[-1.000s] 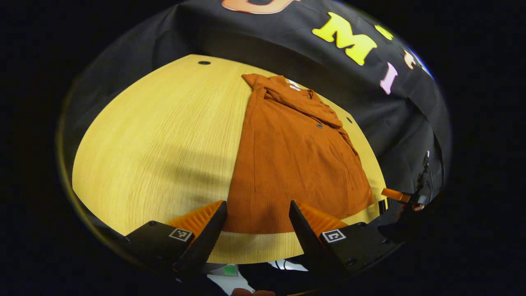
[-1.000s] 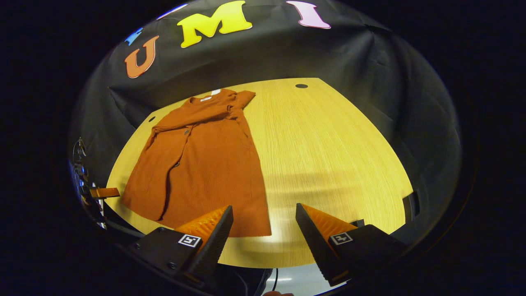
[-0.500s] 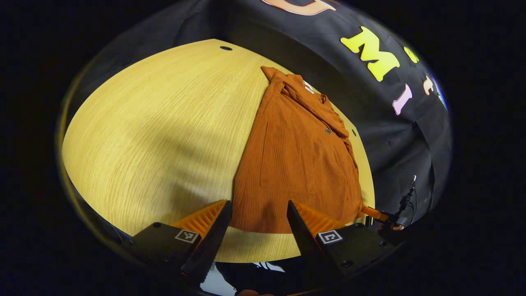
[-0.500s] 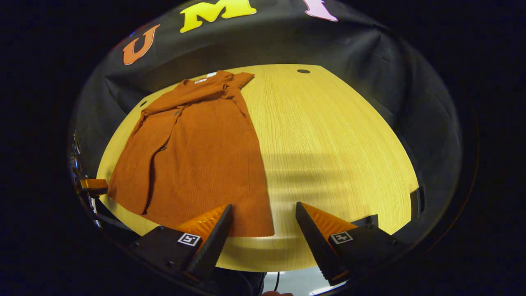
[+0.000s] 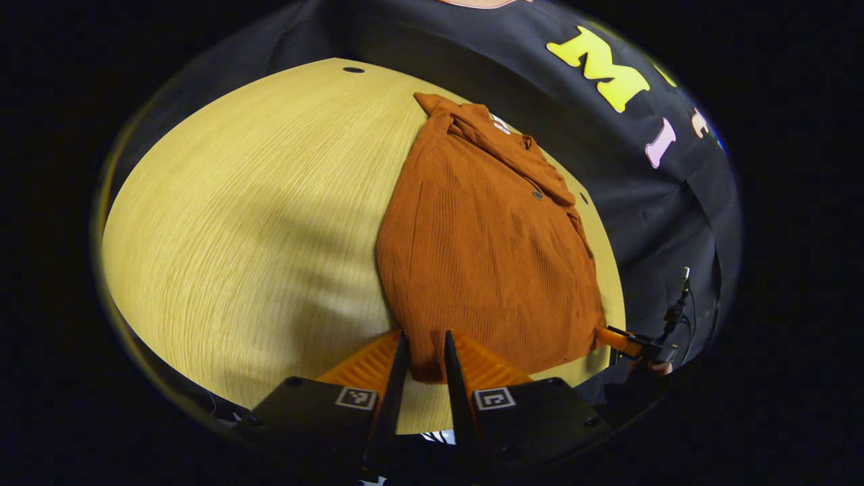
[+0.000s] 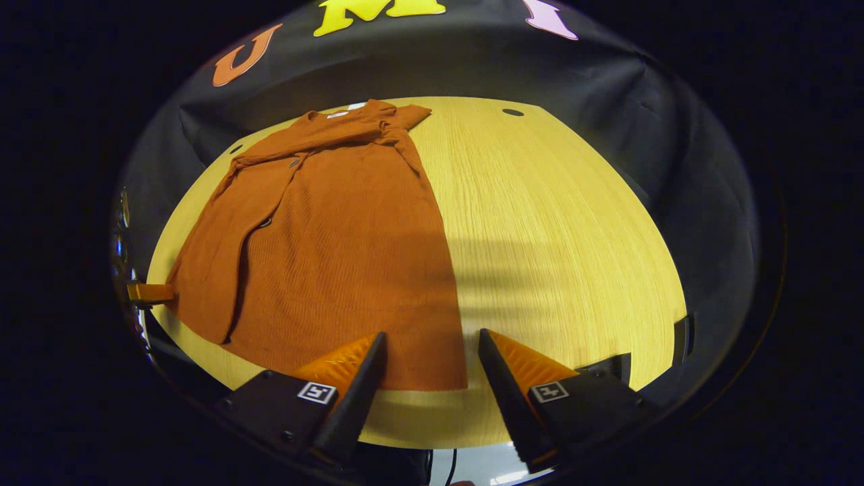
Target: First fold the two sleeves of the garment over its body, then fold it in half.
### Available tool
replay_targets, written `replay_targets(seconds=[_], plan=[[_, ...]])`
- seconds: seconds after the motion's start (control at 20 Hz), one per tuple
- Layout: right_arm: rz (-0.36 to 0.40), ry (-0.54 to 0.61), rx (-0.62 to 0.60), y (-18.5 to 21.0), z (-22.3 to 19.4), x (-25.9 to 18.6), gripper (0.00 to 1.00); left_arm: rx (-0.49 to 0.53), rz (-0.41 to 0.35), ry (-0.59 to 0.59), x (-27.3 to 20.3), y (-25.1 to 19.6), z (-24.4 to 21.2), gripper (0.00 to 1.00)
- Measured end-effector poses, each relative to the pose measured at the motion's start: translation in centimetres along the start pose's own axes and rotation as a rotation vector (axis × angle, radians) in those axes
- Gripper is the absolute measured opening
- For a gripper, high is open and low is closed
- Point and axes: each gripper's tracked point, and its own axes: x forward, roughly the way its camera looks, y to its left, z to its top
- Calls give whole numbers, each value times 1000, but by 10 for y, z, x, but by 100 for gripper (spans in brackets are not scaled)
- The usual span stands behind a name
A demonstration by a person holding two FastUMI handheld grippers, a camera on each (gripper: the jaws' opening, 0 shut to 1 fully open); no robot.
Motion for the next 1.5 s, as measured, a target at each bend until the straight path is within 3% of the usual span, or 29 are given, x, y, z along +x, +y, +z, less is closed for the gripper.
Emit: replay_targets(seconds=[0.15, 0.2, 0.25, 0.3, 0.4, 0.45, 0.55, 0.9, 1.1, 1.35, 1.5], plan=[[10, 10, -25, 8, -2, 1, 67, 8, 38, 10, 1, 2, 1, 21], [15, 15, -35, 12, -2, 1, 54, 15, 45, 14, 1, 2, 0, 15], [22, 19, -41, 16, -1, 0, 53, 21, 53, 18, 2, 1, 0, 14], [32, 21, -44, 20, -1, 1, 37, 33, 65, 22, 1, 2, -1, 12], [33, 31, -48, 22, -2, 0, 17, 63, 81, 32, 1, 4, -1, 9], [53, 31, -35, 25, -2, 0, 17, 76, 88, 35, 1, 4, -1, 8], [72, 46, 9, 27, -4, -3, 2, 93, 92, 44, -1, 4, -3, 6], [189, 141, 93, 25, -12, -24, 1, 93, 60, 83, -32, 8, -33, 3], [287, 135, 182, 22, 21, -45, 1, 135, 32, 100, -63, 2, -46, 3], [363, 14, 221, 31, 95, -75, 2, 310, 2, -7, -91, -37, 12, 3], [397, -62, 222, 36, 150, -91, 2, 373, 30, -91, -100, -52, 64, 4]])
